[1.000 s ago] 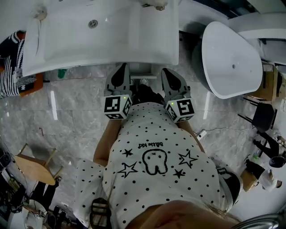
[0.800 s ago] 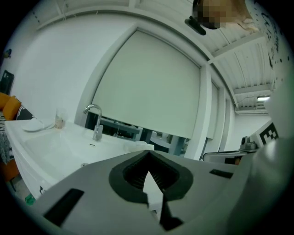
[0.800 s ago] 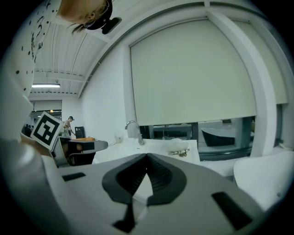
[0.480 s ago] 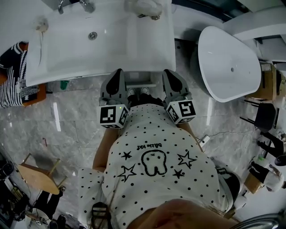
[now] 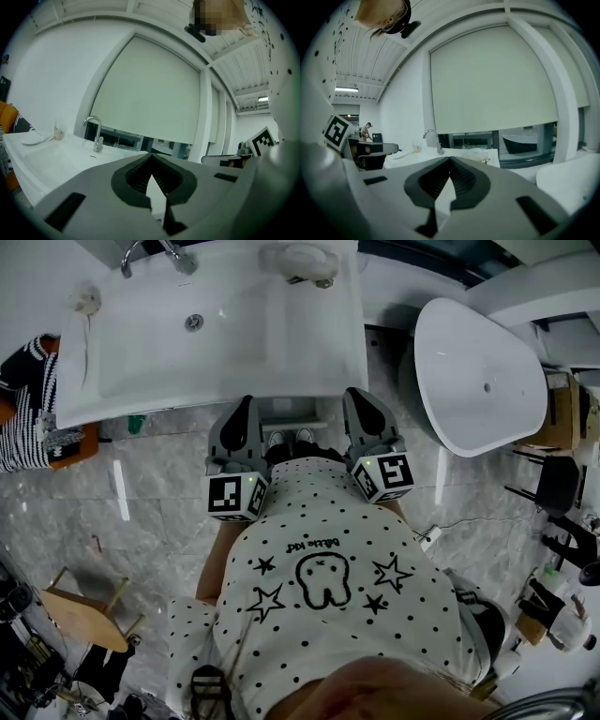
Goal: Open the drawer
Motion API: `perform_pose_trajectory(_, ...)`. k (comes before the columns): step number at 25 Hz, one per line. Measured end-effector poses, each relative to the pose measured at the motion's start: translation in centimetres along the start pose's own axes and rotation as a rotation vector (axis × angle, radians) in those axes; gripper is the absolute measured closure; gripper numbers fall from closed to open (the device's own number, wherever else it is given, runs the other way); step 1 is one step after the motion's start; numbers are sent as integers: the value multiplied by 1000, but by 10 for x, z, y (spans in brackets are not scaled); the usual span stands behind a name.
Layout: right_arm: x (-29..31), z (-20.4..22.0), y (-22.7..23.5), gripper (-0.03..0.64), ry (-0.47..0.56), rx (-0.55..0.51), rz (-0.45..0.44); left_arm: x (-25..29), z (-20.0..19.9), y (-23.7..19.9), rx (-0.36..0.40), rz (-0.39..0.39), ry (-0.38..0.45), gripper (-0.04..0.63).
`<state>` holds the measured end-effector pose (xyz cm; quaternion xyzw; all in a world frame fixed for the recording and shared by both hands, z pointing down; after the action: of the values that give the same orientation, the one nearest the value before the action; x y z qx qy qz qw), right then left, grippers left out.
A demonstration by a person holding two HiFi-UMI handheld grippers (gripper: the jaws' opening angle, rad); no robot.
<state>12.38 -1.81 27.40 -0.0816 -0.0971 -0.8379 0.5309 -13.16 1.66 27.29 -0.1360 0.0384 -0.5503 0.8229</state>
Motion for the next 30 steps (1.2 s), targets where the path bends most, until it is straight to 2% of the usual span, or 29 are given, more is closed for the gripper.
perform_pose_trajectory(10,4,-10,-6,603,15,-91,-38,14,5,1,-24,42,-46,591)
perform_pose_trajectory(17,7,-11,-2,603,4,-90,-33,27,5,7,-3,91,-58,591)
perform_pose_trajectory(23,5,-8,3,603,-25,-63,-18,27,7,6,-14,85,-61,591)
perform_pose_trajectory(30,9,-8,5,601,0,-51,-30,27,6,6,-8,83,-55,591)
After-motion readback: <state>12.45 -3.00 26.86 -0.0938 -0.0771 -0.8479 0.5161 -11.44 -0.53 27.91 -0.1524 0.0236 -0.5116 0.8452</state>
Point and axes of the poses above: the fingertips, and each gripper's own axes: x forward along the fingers, y to its right, z out of its underside, the point moved 10 cm from there along -x, backward along the fingers, and after that the axes turned 7 degrees about z, right-handed, at the moved point
